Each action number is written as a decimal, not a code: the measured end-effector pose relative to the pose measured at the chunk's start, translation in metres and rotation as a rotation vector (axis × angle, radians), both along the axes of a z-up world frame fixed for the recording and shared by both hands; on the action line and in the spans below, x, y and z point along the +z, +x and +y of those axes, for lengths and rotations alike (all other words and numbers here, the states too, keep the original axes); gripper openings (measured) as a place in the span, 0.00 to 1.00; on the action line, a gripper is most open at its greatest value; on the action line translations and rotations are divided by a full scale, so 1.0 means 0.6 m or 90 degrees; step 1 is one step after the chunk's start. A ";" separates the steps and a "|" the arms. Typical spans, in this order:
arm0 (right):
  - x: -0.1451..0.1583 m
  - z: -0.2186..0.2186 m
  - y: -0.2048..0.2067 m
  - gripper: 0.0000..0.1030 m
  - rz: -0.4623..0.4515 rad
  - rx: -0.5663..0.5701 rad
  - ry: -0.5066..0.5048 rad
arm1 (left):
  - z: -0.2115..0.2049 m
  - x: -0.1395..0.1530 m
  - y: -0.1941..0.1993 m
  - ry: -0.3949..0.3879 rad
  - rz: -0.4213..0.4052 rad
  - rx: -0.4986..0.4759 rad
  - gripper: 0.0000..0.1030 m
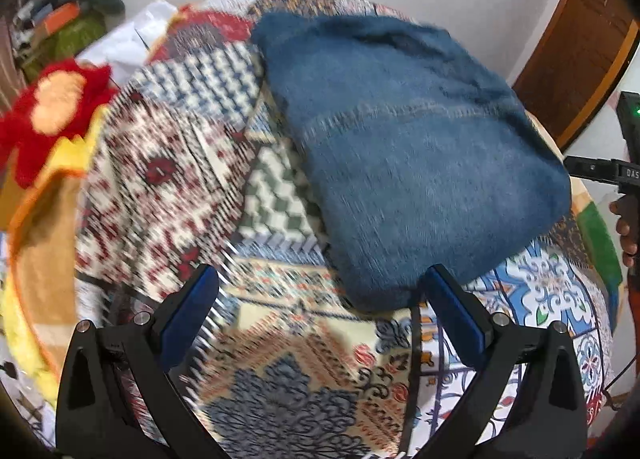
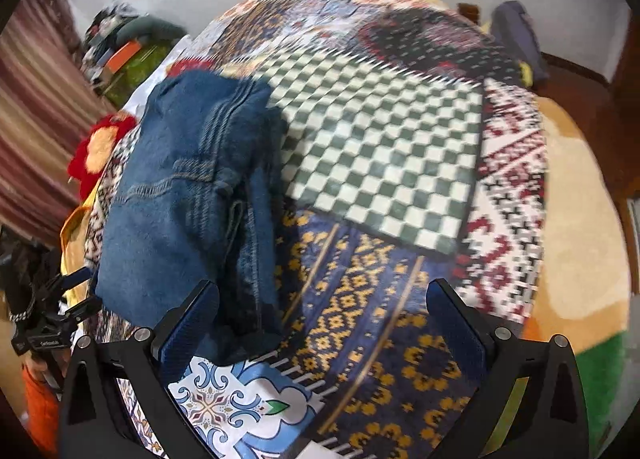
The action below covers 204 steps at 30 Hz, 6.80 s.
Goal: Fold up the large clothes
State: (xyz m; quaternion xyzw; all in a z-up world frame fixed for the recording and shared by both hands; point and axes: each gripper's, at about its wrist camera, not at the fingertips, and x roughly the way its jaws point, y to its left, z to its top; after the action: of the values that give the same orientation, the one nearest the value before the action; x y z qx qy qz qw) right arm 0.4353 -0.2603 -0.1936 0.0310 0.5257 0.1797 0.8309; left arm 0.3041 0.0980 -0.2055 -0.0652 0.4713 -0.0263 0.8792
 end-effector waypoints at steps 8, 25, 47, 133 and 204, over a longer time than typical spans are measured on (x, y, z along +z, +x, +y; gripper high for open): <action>0.062 0.053 0.031 1.00 -0.045 0.054 0.036 | 0.035 0.070 0.071 -0.013 -0.065 0.028 1.00; -0.033 0.201 0.206 1.00 -0.020 0.175 -0.008 | 0.009 0.004 0.385 -0.031 -0.045 0.013 1.00; 0.055 0.136 0.132 1.00 -0.067 0.145 -0.002 | 0.060 0.096 0.244 0.041 -0.092 0.018 1.00; -0.100 0.412 0.024 0.55 0.195 0.268 0.136 | 0.211 -0.064 0.020 -0.057 0.051 0.084 0.64; 0.370 0.225 -0.571 1.00 -0.521 0.086 0.139 | -0.024 0.336 -0.457 0.104 -0.515 0.195 1.00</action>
State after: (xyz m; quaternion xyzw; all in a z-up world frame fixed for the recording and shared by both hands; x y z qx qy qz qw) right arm 0.0929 -0.1255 0.0286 0.0104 0.1313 0.2854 0.9493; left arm 0.0302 0.0834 -0.0040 -0.0489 0.0744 0.1185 0.9889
